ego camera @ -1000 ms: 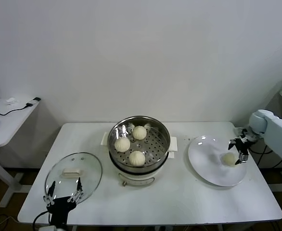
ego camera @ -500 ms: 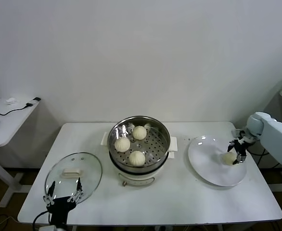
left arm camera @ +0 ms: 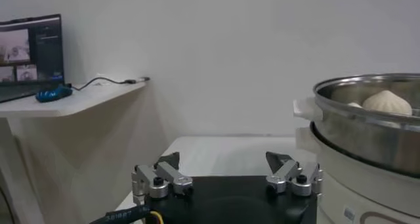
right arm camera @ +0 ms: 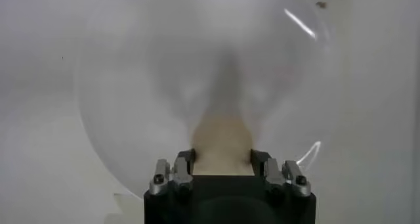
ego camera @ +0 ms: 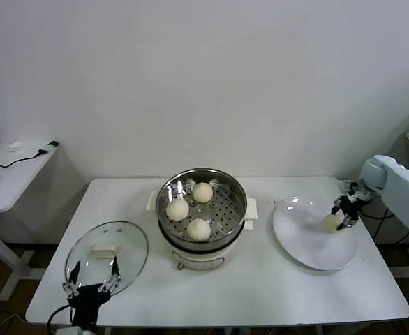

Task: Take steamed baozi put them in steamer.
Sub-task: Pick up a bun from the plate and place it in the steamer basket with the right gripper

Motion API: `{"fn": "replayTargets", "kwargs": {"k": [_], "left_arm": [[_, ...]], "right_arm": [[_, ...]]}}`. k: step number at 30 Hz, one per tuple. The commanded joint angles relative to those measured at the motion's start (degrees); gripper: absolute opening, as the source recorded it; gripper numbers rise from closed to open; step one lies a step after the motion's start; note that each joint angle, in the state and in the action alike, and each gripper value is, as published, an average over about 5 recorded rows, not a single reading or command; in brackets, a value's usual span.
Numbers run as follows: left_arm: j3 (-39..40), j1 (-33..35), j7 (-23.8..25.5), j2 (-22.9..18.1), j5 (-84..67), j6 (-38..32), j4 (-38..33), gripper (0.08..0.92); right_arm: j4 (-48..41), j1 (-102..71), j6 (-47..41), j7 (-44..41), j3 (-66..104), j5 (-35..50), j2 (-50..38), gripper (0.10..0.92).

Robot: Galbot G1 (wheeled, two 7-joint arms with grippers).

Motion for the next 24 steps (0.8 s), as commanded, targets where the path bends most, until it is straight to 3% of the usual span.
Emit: {"fn": "replayTargets", "kwargs": {"k": [1,15,24], "left_arm": [[0.36,-0.17,0.05,0.12,-0.04,-0.02,-0.08,0.823],[1.79,-1.3,0.09,0.48,-0.09,-0.04,0.04,0.823],[1.59,-1.42,0.07,0.55,-0.1,-0.21,0.01,0.823]], "right_arm": [[16.29,24.38,-5.86,0.64,-21.5,17.44,-3.54,0.585],[36.94,43.8,-18.37,6.92,-33.92,42.89,7.4,0.585],[39.99,38.43,-23.7,13.38,-32.86,47.35,14.95,0.585]]}}
